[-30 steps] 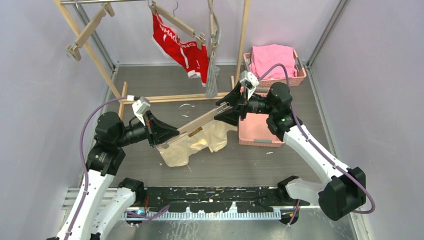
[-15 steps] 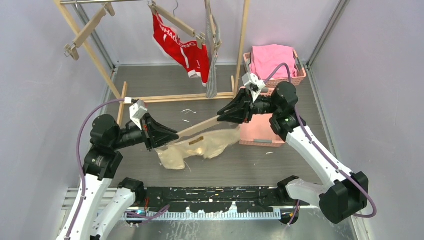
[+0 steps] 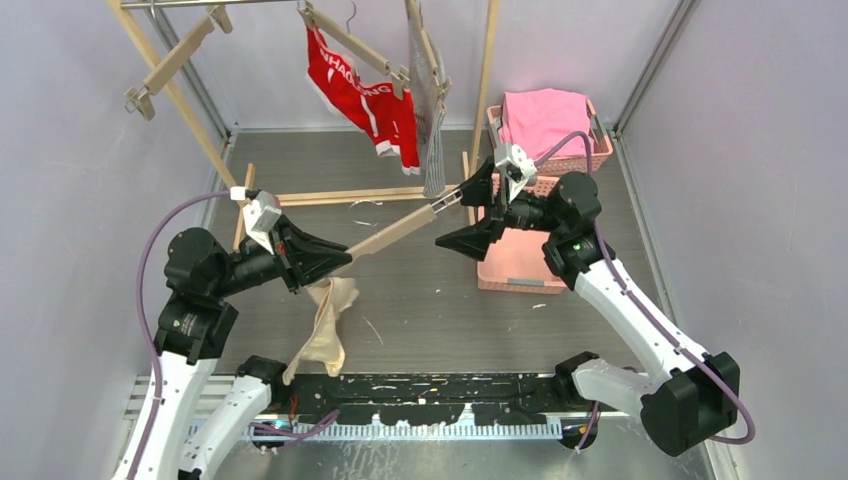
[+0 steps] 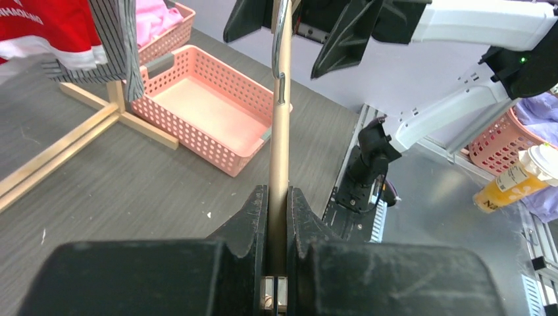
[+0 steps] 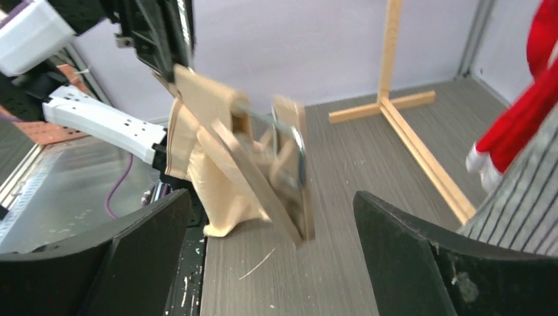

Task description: Remove the underwear clipped to the hanger

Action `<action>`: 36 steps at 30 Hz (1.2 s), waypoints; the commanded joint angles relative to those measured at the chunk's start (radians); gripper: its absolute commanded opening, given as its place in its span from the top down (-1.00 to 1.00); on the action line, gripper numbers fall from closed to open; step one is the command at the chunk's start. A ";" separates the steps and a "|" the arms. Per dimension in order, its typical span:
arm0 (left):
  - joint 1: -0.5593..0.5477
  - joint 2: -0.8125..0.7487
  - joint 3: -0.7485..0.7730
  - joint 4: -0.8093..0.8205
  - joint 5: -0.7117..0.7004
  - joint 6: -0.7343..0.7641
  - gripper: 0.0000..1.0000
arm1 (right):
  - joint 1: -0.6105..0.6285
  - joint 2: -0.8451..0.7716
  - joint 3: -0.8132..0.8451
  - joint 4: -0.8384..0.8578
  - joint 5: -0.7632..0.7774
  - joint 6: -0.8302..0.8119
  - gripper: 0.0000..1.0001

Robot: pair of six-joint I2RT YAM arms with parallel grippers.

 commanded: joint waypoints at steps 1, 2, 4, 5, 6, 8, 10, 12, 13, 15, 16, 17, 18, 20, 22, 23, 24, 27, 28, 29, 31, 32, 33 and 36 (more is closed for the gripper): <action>0.002 0.018 0.039 0.174 -0.027 -0.066 1.00 | -0.002 -0.022 -0.114 0.246 0.167 0.174 -1.00; 0.002 0.025 0.036 0.195 -0.026 -0.082 1.00 | -0.003 -0.016 -0.156 0.360 0.188 0.251 -1.00; 0.002 0.033 0.012 0.250 -0.030 -0.121 1.00 | -0.002 0.010 -0.229 0.589 0.235 0.394 -1.00; 0.003 0.035 -0.007 0.287 -0.035 -0.149 1.00 | -0.001 0.028 -0.259 0.692 0.268 0.453 -0.98; 0.003 0.035 -0.026 0.338 -0.041 -0.180 1.00 | 0.003 0.049 -0.284 0.782 0.295 0.498 -0.92; 0.003 0.038 -0.067 0.452 -0.051 -0.259 1.00 | 0.011 0.100 -0.311 0.946 0.323 0.576 -0.87; 0.003 0.040 -0.102 0.555 -0.062 -0.326 1.00 | 0.021 0.146 -0.326 1.081 0.350 0.636 -0.87; 0.001 0.043 -0.119 0.618 -0.082 -0.373 0.99 | 0.032 0.183 -0.331 1.186 0.384 0.671 -0.89; -0.001 0.043 -0.127 0.636 -0.090 -0.385 1.00 | 0.037 0.198 -0.325 1.217 0.392 0.679 -0.89; -0.008 0.039 -0.142 0.662 -0.113 -0.399 0.99 | 0.058 0.225 -0.305 1.256 0.403 0.684 -0.91; -0.012 0.036 -0.149 0.673 -0.123 -0.404 1.00 | 0.070 0.235 -0.292 1.263 0.408 0.679 -0.91; -0.013 0.034 -0.153 0.679 -0.128 -0.407 1.00 | 0.086 0.249 -0.279 1.265 0.415 0.669 -0.91; -0.016 0.034 -0.156 0.680 -0.131 -0.407 0.99 | 0.101 0.258 -0.266 1.266 0.422 0.651 -0.91; -0.020 0.034 -0.160 0.681 -0.135 -0.410 0.99 | 0.130 0.272 -0.238 1.257 0.435 0.625 -0.91; -0.021 0.034 -0.165 0.680 -0.135 -0.413 0.99 | 0.157 0.279 -0.210 1.210 0.444 0.584 -0.91; -0.023 0.033 -0.168 0.680 -0.136 -0.413 0.99 | 0.169 0.283 -0.197 1.182 0.452 0.558 -0.91; -0.026 0.031 -0.170 0.681 -0.135 -0.414 1.00 | 0.182 0.283 -0.184 1.154 0.457 0.531 -0.91; -0.027 0.027 -0.176 0.680 -0.133 -0.416 0.99 | 0.210 0.287 -0.149 1.090 0.470 0.460 -0.91; -0.027 0.025 -0.179 0.676 -0.135 -0.415 0.99 | 0.216 0.290 -0.136 1.073 0.471 0.445 -0.90; -0.028 0.024 -0.181 0.675 -0.137 -0.415 1.00 | 0.220 0.293 -0.123 1.058 0.473 0.435 -0.90; -0.029 0.022 -0.187 0.675 -0.139 -0.416 0.99 | 0.227 0.299 -0.104 1.045 0.479 0.419 -0.89; -0.029 0.020 -0.190 0.675 -0.139 -0.415 0.99 | 0.228 0.301 -0.096 1.042 0.483 0.414 -0.88; -0.030 0.020 -0.191 0.675 -0.140 -0.416 0.99 | 0.230 0.304 -0.086 1.035 0.490 0.409 -0.88; -0.033 0.018 -0.199 0.689 -0.147 -0.421 0.99 | 0.237 0.311 -0.065 1.018 0.508 0.398 -0.86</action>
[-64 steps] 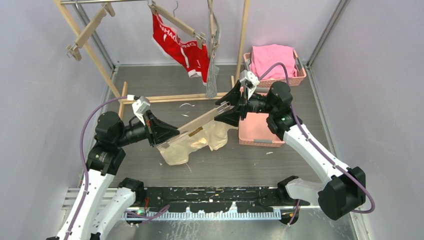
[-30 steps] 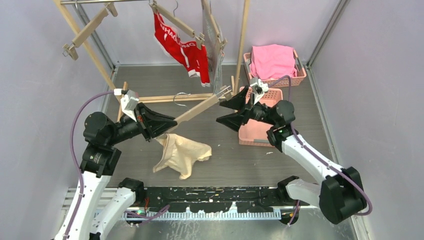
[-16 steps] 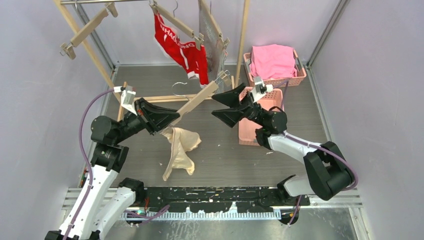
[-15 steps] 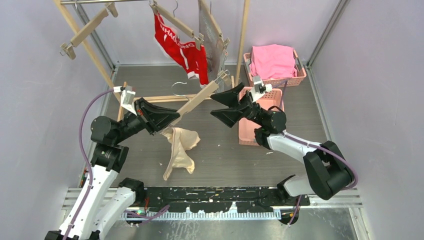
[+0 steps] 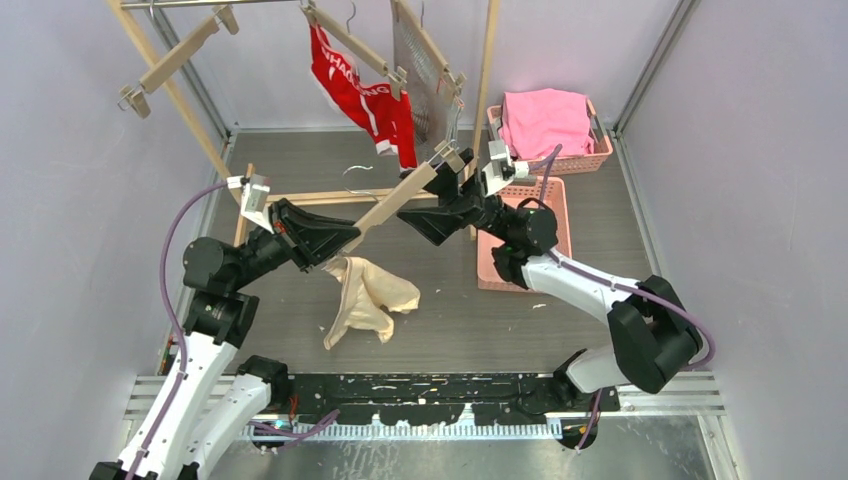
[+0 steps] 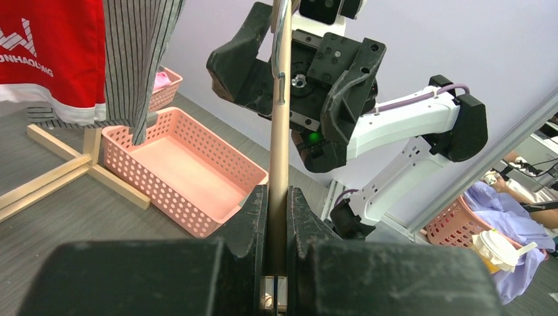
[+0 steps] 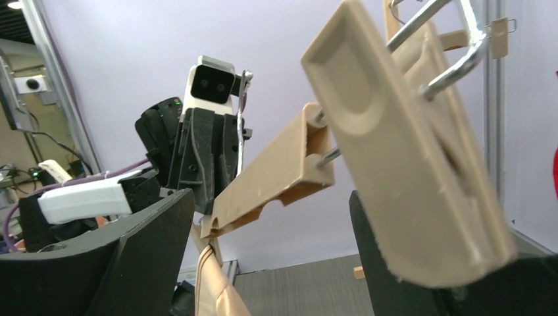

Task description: Remove the underwear clipped to the hanger

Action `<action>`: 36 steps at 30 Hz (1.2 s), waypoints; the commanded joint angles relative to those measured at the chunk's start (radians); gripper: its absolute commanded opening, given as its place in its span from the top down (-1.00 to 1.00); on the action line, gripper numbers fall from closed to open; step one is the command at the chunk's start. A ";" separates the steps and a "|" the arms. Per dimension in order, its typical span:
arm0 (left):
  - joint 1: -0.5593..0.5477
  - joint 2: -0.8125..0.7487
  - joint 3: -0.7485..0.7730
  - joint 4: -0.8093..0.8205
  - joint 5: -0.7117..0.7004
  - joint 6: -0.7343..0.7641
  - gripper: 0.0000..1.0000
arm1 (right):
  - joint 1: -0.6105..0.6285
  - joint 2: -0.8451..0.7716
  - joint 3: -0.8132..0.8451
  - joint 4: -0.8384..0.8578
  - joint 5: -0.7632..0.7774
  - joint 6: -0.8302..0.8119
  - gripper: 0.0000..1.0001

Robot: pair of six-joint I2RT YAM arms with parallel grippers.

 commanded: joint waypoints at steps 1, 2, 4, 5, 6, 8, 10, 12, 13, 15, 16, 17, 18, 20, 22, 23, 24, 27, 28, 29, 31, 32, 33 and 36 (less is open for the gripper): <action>-0.009 -0.017 -0.003 0.103 -0.027 -0.015 0.99 | 0.014 0.008 0.064 -0.005 0.049 -0.058 -0.85; -0.010 -0.016 -0.009 0.116 -0.029 -0.020 0.99 | 0.017 0.015 0.069 -0.004 0.053 -0.063 -0.82; -0.015 -0.011 -0.023 0.149 -0.037 -0.037 0.99 | 0.022 0.026 0.080 0.001 0.062 -0.065 -0.76; -0.017 -0.009 -0.033 0.172 -0.041 -0.049 0.99 | 0.024 0.032 0.088 0.002 0.067 -0.063 -0.71; -0.021 -0.007 -0.041 0.191 -0.049 -0.058 0.99 | 0.025 0.038 0.097 0.001 0.068 -0.060 -0.60; -0.029 -0.002 -0.055 0.220 -0.062 -0.072 0.99 | 0.026 0.053 0.123 -0.006 0.069 -0.049 -0.40; -0.046 0.006 -0.066 0.236 -0.084 -0.076 0.99 | 0.032 0.065 0.144 -0.009 0.067 -0.043 -0.24; -0.063 0.013 -0.075 0.257 -0.099 -0.075 0.99 | 0.040 0.072 0.166 -0.038 0.059 -0.046 0.02; -0.068 0.013 -0.079 0.264 -0.107 -0.074 0.99 | 0.043 0.074 0.179 -0.065 0.053 -0.052 0.39; -0.074 0.010 -0.086 0.267 -0.123 -0.067 0.99 | 0.054 0.067 0.188 -0.119 0.055 -0.075 0.95; -0.074 0.008 -0.088 0.268 -0.133 -0.064 0.99 | 0.056 0.059 0.183 -0.138 0.056 -0.091 0.97; -0.075 0.006 -0.090 0.268 -0.141 -0.061 0.99 | 0.057 0.050 0.176 -0.152 0.061 -0.110 0.97; -0.075 0.006 -0.089 0.268 -0.143 -0.058 0.99 | 0.057 0.039 0.165 -0.163 0.067 -0.122 0.97; -0.075 0.011 -0.083 0.261 -0.145 -0.058 0.93 | 0.057 0.011 0.144 -0.173 0.077 -0.144 0.97; -0.075 0.011 -0.077 0.244 -0.145 -0.047 0.72 | 0.057 -0.013 0.126 -0.180 0.097 -0.159 0.97; -0.076 0.006 -0.075 0.226 -0.148 -0.034 0.60 | 0.057 -0.023 0.121 -0.190 0.105 -0.166 0.97; -0.076 -0.002 -0.072 0.200 -0.155 -0.017 0.47 | 0.058 -0.033 0.121 -0.209 0.107 -0.173 0.97; -0.075 -0.040 -0.058 0.073 -0.172 0.066 0.19 | 0.057 -0.055 0.126 -0.238 0.100 -0.180 0.98; -0.075 -0.056 -0.054 0.034 -0.173 0.097 0.07 | 0.057 -0.060 0.124 -0.242 0.101 -0.182 0.97; -0.075 -0.078 -0.048 -0.010 -0.176 0.129 -0.02 | 0.057 -0.067 0.123 -0.247 0.106 -0.184 0.97; -0.075 -0.107 -0.035 -0.101 -0.179 0.192 -0.12 | 0.057 -0.079 0.117 -0.253 0.113 -0.188 0.97; -0.075 -0.121 -0.029 -0.144 -0.180 0.221 -0.15 | 0.057 -0.084 0.115 -0.253 0.114 -0.188 0.97; -0.075 -0.132 -0.023 -0.190 -0.187 0.249 -0.20 | 0.057 -0.087 0.116 -0.251 0.113 -0.182 0.97; -0.075 -0.158 -0.027 -0.267 -0.223 0.296 -0.26 | 0.057 -0.088 0.116 -0.226 0.095 -0.153 0.97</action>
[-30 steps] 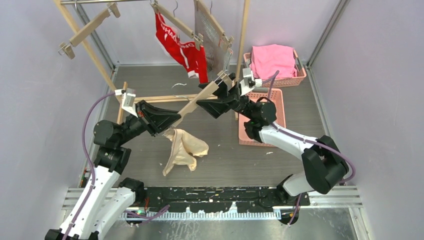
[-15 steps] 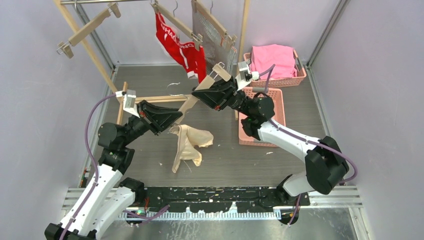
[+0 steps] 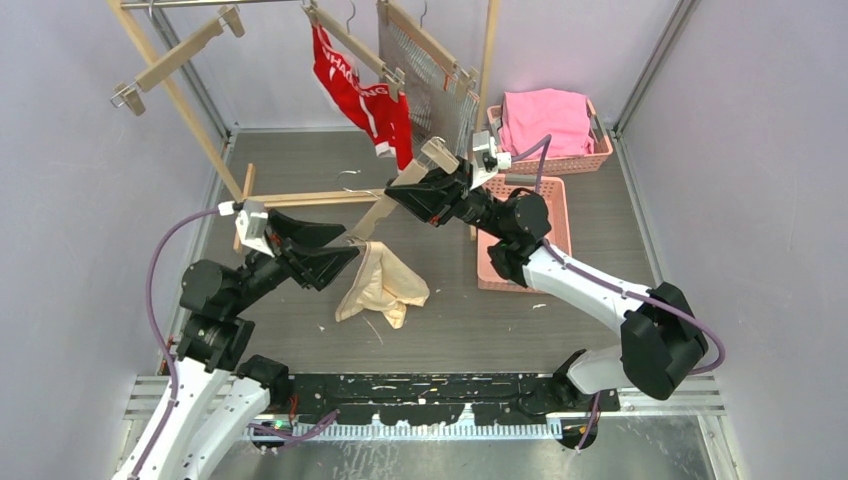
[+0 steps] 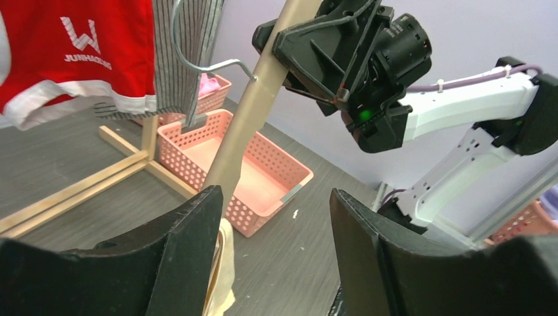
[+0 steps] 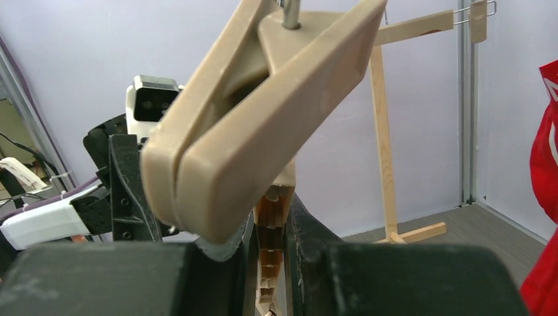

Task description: Remove the underwear clipped to the hanger

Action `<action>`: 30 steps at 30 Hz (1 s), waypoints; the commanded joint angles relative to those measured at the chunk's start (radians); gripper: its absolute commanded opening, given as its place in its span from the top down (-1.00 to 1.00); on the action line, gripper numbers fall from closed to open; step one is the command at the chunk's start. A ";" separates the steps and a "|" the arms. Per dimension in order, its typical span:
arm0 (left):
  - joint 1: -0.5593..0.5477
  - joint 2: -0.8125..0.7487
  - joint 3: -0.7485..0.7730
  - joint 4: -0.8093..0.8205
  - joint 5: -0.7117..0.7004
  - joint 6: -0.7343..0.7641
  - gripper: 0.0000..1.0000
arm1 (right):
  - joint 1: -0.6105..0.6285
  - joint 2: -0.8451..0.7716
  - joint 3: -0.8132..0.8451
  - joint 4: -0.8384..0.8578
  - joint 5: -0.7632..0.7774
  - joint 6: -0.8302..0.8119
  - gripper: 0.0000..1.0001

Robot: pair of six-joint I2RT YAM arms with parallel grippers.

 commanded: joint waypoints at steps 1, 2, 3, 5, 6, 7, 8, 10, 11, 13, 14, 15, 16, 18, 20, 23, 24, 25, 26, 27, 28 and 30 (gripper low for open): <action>-0.004 -0.043 0.036 -0.147 -0.053 0.130 -0.27 | -0.006 -0.054 0.016 0.072 0.013 0.004 0.97; -0.004 -0.044 0.031 -0.149 -0.059 0.132 -0.27 | -0.006 -0.054 0.016 0.079 0.008 0.013 0.97; -0.004 -0.041 0.026 -0.149 -0.061 0.135 -0.27 | -0.005 -0.056 0.014 0.084 0.005 0.020 0.97; -0.004 -0.031 0.021 -0.149 -0.070 0.138 -0.28 | -0.003 -0.062 0.012 0.087 0.002 0.027 0.97; -0.004 -0.024 0.021 -0.149 -0.073 0.140 -0.30 | -0.005 -0.065 0.012 0.086 0.000 0.029 0.97; -0.004 -0.016 0.019 -0.148 -0.076 0.141 -0.35 | -0.005 -0.069 0.011 0.084 -0.001 0.031 0.97; -0.004 -0.005 0.017 -0.146 -0.078 0.141 -0.37 | -0.005 -0.076 0.009 0.080 -0.002 0.030 0.97; -0.004 0.013 0.011 -0.135 -0.078 0.140 -0.37 | -0.005 -0.087 0.010 0.072 -0.003 0.029 0.97; -0.005 0.024 0.008 -0.124 -0.076 0.138 -0.37 | -0.004 -0.091 0.010 0.067 -0.003 0.030 0.97; -0.004 0.044 -0.001 -0.096 -0.063 0.125 -0.37 | -0.005 -0.098 0.009 0.057 -0.003 0.026 0.97; -0.004 0.051 -0.006 -0.077 -0.055 0.117 -0.37 | -0.005 -0.100 0.007 0.055 -0.003 0.025 0.97; -0.004 0.059 -0.012 -0.059 -0.048 0.106 -0.37 | -0.005 -0.102 0.006 0.054 -0.003 0.026 0.97; -0.004 0.065 -0.015 -0.043 -0.040 0.099 -0.37 | -0.005 -0.101 0.004 0.055 -0.004 0.026 0.97; -0.004 0.074 -0.022 -0.020 -0.022 0.086 -0.35 | -0.005 -0.101 0.004 0.054 -0.002 0.026 0.97; -0.005 0.077 -0.024 -0.014 -0.011 0.083 -0.29 | -0.005 -0.098 0.005 0.055 -0.002 0.027 0.97; -0.004 0.076 -0.025 -0.003 0.000 0.084 -0.06 | -0.005 -0.094 0.004 0.055 -0.004 0.030 0.97; -0.004 0.075 -0.024 0.003 0.004 0.083 0.02 | -0.004 -0.092 0.006 0.055 -0.005 0.032 0.97; -0.004 0.073 -0.024 0.009 0.004 0.083 0.14 | -0.005 -0.089 0.005 0.055 -0.007 0.033 0.97; -0.004 0.073 -0.022 0.011 0.004 0.083 0.29 | -0.004 -0.086 0.004 0.054 -0.008 0.035 0.97; -0.004 0.070 -0.021 0.014 0.003 0.083 0.46 | -0.004 -0.084 0.003 0.053 -0.007 0.036 0.97; -0.004 0.069 -0.020 0.016 0.001 0.083 0.65 | -0.005 -0.082 0.004 0.052 -0.007 0.035 0.97; -0.004 0.064 -0.016 0.019 0.001 0.085 0.97 | -0.005 -0.080 0.002 0.046 -0.007 0.036 0.97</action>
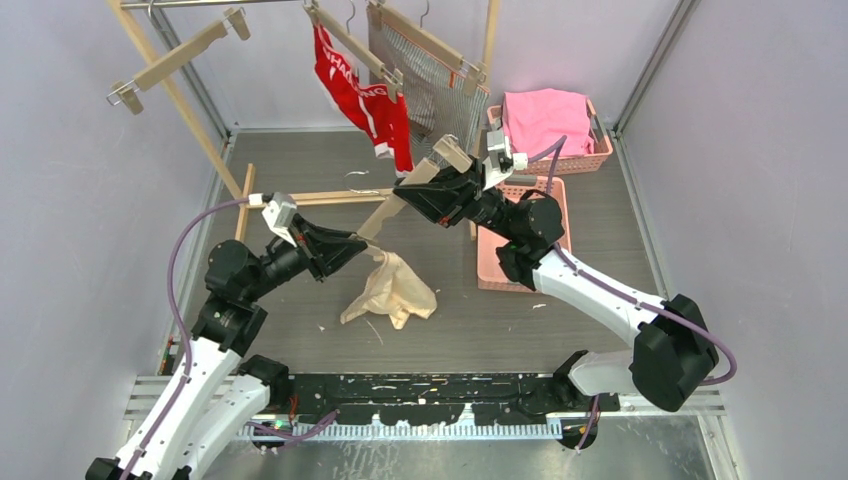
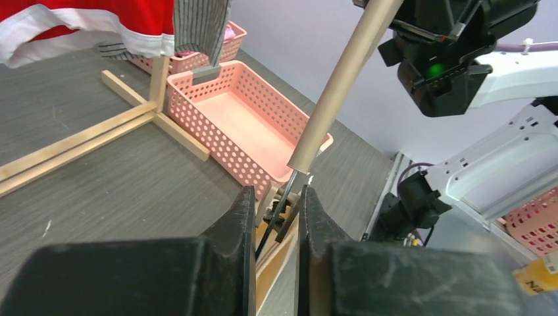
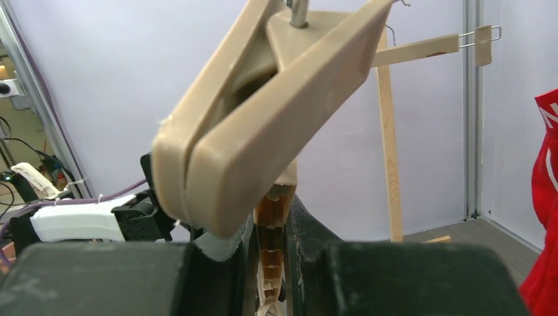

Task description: Remove the underwear clipped to the hanger

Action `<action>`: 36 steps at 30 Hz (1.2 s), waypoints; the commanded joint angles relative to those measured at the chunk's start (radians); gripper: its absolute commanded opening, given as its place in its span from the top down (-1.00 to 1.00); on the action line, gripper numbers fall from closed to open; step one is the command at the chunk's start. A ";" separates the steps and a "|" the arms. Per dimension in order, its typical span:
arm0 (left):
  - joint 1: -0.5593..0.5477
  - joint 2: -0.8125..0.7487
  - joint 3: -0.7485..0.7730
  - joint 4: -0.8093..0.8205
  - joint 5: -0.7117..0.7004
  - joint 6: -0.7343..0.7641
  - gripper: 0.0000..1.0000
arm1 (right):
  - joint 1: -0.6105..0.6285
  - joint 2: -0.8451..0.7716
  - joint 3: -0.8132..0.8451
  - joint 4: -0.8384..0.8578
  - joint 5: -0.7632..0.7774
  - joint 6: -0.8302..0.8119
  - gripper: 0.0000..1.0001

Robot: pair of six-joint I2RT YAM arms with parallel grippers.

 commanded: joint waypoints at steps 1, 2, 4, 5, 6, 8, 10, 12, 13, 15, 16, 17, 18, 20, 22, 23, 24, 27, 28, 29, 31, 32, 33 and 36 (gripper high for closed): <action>-0.001 -0.020 0.014 0.085 0.000 -0.002 0.99 | 0.002 -0.013 0.012 0.054 0.005 0.012 0.97; -0.002 -0.023 0.016 0.082 0.003 -0.001 0.92 | 0.002 -0.013 0.013 0.052 0.006 0.011 0.97; -0.002 -0.032 0.024 0.066 0.000 0.004 0.48 | 0.002 -0.014 0.012 0.044 0.004 0.007 0.97; -0.001 -0.037 0.029 0.060 -0.005 0.006 0.16 | 0.002 -0.015 0.012 0.041 0.004 0.007 0.97; -0.001 -0.043 0.033 0.058 -0.004 0.010 -0.02 | 0.002 -0.015 0.012 0.039 0.000 0.006 0.97; -0.003 -0.054 0.038 0.068 -0.010 0.010 -0.23 | 0.003 -0.014 0.012 0.038 -0.006 0.011 0.97; -0.002 -0.061 0.045 0.093 -0.017 0.004 -0.33 | 0.004 -0.012 0.012 0.039 -0.009 0.014 0.97; -0.001 -0.052 0.060 0.107 -0.019 -0.001 -0.39 | 0.005 -0.009 0.010 0.041 -0.013 0.020 0.97; -0.001 -0.043 0.073 0.110 -0.016 -0.004 -0.41 | 0.006 -0.007 0.010 0.043 -0.015 0.020 0.97; -0.001 -0.014 0.093 0.120 0.009 -0.012 -0.42 | 0.010 -0.008 0.010 0.044 -0.018 0.020 0.97; -0.004 0.000 0.098 0.132 0.023 -0.020 -0.42 | 0.012 -0.009 0.010 0.044 -0.018 0.020 0.97; -0.002 0.014 0.100 0.146 0.034 -0.030 -0.42 | 0.014 -0.009 0.011 0.043 -0.019 0.020 0.97; -0.002 0.026 0.099 0.165 0.046 -0.039 -0.42 | 0.015 -0.008 0.011 0.043 -0.019 0.020 0.97; -0.002 0.048 0.097 0.194 0.056 -0.058 -0.40 | 0.018 -0.008 0.011 0.042 -0.016 0.020 0.97; -0.002 0.063 0.097 0.209 0.064 -0.068 -0.37 | 0.021 -0.007 0.012 0.043 -0.015 0.020 0.97; -0.002 0.068 0.097 0.212 0.067 -0.071 -0.37 | 0.022 -0.005 0.014 0.044 -0.015 0.018 0.97; -0.002 0.074 0.097 0.214 0.072 -0.074 -0.36 | 0.023 -0.004 0.017 0.044 -0.014 0.018 0.97; -0.003 0.082 0.092 0.223 0.082 -0.080 -0.31 | 0.026 0.002 0.030 0.043 -0.013 0.018 0.97; -0.003 0.083 0.088 0.230 0.086 -0.081 -0.29 | 0.027 0.005 0.034 0.043 -0.012 0.019 0.97; -0.003 0.083 0.086 0.233 0.085 -0.083 -0.25 | 0.029 0.008 0.037 0.043 -0.011 0.021 0.97; -0.003 0.083 0.081 0.240 0.089 -0.085 0.02 | 0.033 0.015 0.040 0.048 -0.010 0.020 0.97; -0.003 0.085 0.081 0.241 0.093 -0.086 0.18 | 0.037 0.018 0.039 0.051 -0.008 0.020 0.97; -0.004 0.087 0.081 0.242 0.096 -0.089 0.29 | 0.039 0.020 0.039 0.053 -0.007 0.020 0.97; -0.005 0.101 0.074 0.278 0.123 -0.124 0.37 | 0.041 0.029 0.038 0.066 0.006 0.020 0.97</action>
